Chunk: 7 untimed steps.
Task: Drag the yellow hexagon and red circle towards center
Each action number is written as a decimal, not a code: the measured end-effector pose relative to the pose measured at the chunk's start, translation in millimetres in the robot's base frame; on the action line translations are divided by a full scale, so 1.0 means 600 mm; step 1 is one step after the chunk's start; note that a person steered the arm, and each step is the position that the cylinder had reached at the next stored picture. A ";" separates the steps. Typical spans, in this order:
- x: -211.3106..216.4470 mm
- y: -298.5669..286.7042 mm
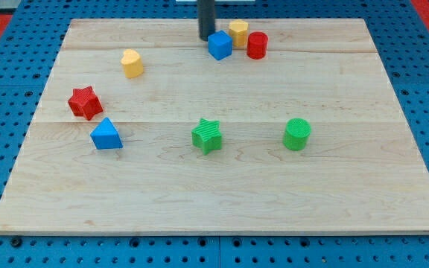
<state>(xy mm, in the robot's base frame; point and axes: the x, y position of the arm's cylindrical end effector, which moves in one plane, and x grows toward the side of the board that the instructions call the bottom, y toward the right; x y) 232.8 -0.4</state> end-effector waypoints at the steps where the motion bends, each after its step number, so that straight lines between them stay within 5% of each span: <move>1: -0.024 0.026; 4: 0.023 0.178; 6: -0.053 0.125; 7: -0.025 0.069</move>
<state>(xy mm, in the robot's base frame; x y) 218.0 41.3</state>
